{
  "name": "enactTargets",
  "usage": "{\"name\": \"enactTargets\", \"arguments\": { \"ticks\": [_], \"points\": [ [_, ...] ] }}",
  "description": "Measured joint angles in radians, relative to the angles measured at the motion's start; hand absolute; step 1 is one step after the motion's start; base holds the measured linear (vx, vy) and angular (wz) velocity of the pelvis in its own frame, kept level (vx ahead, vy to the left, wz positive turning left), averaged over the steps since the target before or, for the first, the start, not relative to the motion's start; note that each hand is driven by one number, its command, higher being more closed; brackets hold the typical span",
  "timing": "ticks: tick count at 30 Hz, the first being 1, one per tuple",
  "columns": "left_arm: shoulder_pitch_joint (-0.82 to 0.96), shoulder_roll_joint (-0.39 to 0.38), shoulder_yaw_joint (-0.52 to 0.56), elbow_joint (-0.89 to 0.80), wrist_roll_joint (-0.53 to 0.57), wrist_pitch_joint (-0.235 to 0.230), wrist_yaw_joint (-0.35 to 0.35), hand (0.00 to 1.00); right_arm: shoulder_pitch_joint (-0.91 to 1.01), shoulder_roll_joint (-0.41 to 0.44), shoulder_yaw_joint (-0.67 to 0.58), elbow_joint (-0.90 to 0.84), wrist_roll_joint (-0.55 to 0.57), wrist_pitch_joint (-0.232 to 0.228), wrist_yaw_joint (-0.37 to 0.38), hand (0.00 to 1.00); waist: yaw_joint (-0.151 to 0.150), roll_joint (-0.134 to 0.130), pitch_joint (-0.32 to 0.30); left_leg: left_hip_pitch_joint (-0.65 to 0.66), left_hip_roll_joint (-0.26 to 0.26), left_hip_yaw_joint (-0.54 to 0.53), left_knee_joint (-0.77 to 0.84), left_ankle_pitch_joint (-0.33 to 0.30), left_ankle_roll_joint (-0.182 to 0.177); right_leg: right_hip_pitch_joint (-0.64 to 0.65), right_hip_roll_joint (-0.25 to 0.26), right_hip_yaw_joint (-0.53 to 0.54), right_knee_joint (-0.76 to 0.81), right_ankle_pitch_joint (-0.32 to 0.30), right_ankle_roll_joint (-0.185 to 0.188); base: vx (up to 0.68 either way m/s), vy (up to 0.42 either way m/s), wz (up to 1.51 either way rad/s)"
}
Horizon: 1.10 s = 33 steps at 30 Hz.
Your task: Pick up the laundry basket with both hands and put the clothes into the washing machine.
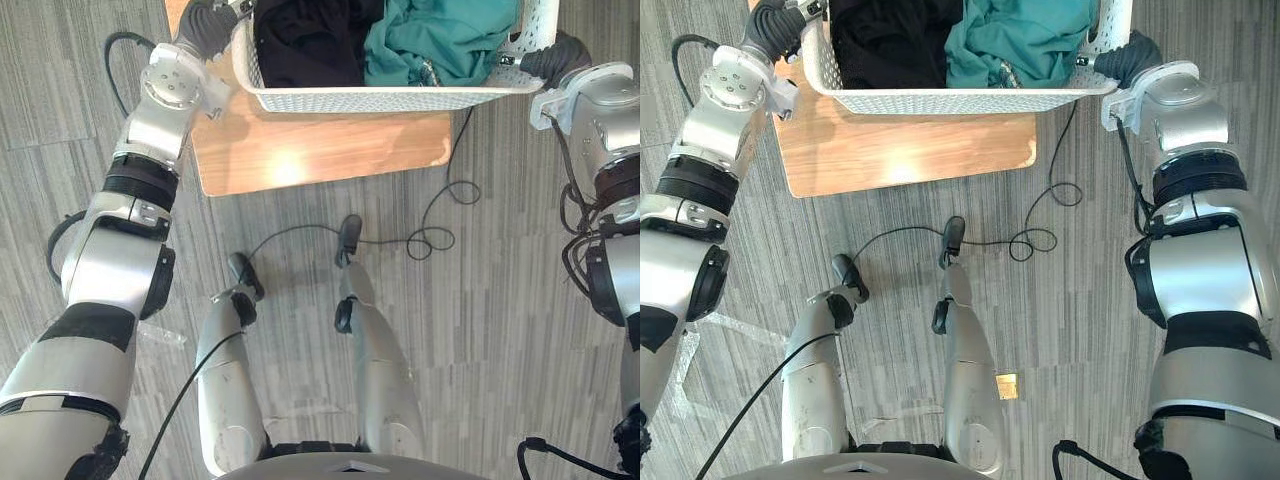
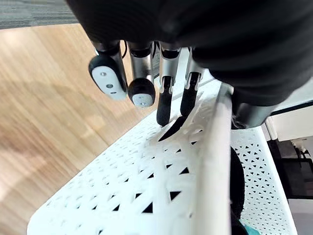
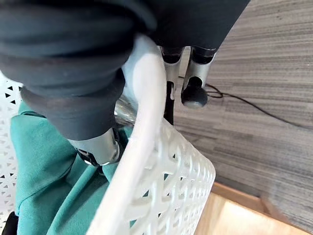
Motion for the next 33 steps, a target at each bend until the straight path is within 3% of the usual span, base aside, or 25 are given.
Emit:
{"name": "enactTargets", "arguments": {
  "ticks": [5, 9, 14, 16, 21, 24, 25, 26, 29, 33],
  "points": [
    [-0.002, 0.001, 0.001, -0.035, 0.022, 0.031, 0.044, 1.0, 0.049, 0.0, -0.046, -0.099, 0.004, 0.003, -0.051, 1.0, 0.0, 0.0, 0.0, -0.005, 0.013, 0.005, 0.014, -0.008, -0.003, -0.007, 0.01, 0.01, 0.0, 0.001, -0.001, -0.01, -0.051, -0.09],
    [0.068, 0.023, 0.007, -0.206, -0.016, 0.047, 0.12, 1.0, 0.146, -0.015, -0.133, -0.279, 0.075, 0.007, -0.141, 1.0, -0.001, -0.001, 0.001, -0.012, 0.014, 0.007, 0.016, -0.008, -0.003, -0.019, 0.011, 0.011, 0.004, 0.017, -0.016, 0.01, -0.042, -0.03],
    [0.247, 0.065, 0.041, -0.433, -0.2, 0.037, 0.189, 1.0, 0.329, -0.075, -0.212, -0.596, 0.094, 0.004, -0.229, 1.0, -0.002, 0.0, 0.001, 0.052, 0.009, 0.008, -0.01, -0.008, -0.003, 0.0, 0.003, -0.005, 0.066, 0.054, -0.011, 0.01, -0.013, 0.0],
    [0.354, 0.069, 0.04, -0.546, -0.313, 0.007, 0.226, 1.0, 0.471, -0.098, -0.29, -0.754, 0.112, -0.018, -0.267, 1.0, 0.002, 0.0, 0.001, 0.111, -0.004, 0.004, -0.03, -0.01, -0.007, 0.045, -0.008, -0.01, 0.09, 0.029, -0.009, 0.07, 0.015, 0.16],
    [0.56, 0.079, 0.045, -0.784, -0.44, -0.041, 0.285, 1.0, 0.741, -0.103, -0.439, -0.998, 0.112, -0.075, -0.305, 1.0, 0.008, 0.0, 0.0, 0.201, -0.023, 0.002, -0.044, -0.019, -0.015, 0.114, -0.028, -0.013, 0.139, -0.029, -0.003, 0.05, 0.018, 0.11],
    [0.743, 0.072, 0.05, -0.959, -0.491, -0.058, 0.302, 1.0, 0.953, -0.045, -0.55, -1.14, 0.104, -0.104, -0.308, 1.0, 0.005, 0.0, -0.001, 0.28, -0.028, -0.001, -0.045, -0.037, -0.019, 0.192, -0.036, -0.018, 0.163, -0.129, -0.006, 0.05, -0.013, 0.07],
    [0.778, 0.067, 0.051, -0.99, -0.496, -0.063, 0.304, 1.0, 0.988, -0.023, -0.57, -1.164, 0.089, -0.111, -0.308, 1.0, 0.005, 0.0, -0.001, 0.297, -0.029, 0.001, -0.048, -0.039, -0.02, 0.204, -0.037, -0.017, 0.168, -0.136, -0.004, 0.03, -0.022, 0.02],
    [0.852, 0.044, 0.052, -1.043, -0.509, -0.069, 0.305, 1.0, 1.072, 0.043, -0.606, -1.212, 0.065, -0.126, -0.308, 1.0, 0.005, 0.0, -0.002, 0.339, -0.034, 0.003, -0.062, -0.042, -0.024, 0.236, -0.039, -0.018, 0.177, -0.154, 0.0, 0.04, -0.035, 0.04],
    [1.072, -0.035, 0.046, -1.117, -0.505, -0.09, 0.3, 1.0, 1.257, 0.221, -0.631, -1.247, -0.002, -0.18, -0.299, 1.0, -0.015, 0.0, -0.105, 0.392, -0.049, -0.001, -0.095, -0.059, -0.045, 0.266, -0.033, -0.014, 0.19, -0.197, 0.007, 0.07, -0.035, -0.01],
    [1.253, -0.098, 0.04, -1.12, -0.452, -0.074, 0.229, 1.0, 1.452, 0.404, -0.636, -1.245, -0.068, -0.185, -0.238, 1.0, -0.047, 0.009, -0.159, 0.504, -0.042, -0.015, -0.103, -0.071, -0.054, 0.363, -0.013, 0.0, 0.198, -0.221, 0.002, 0.12, 0.003, -0.14]
  ]
}}
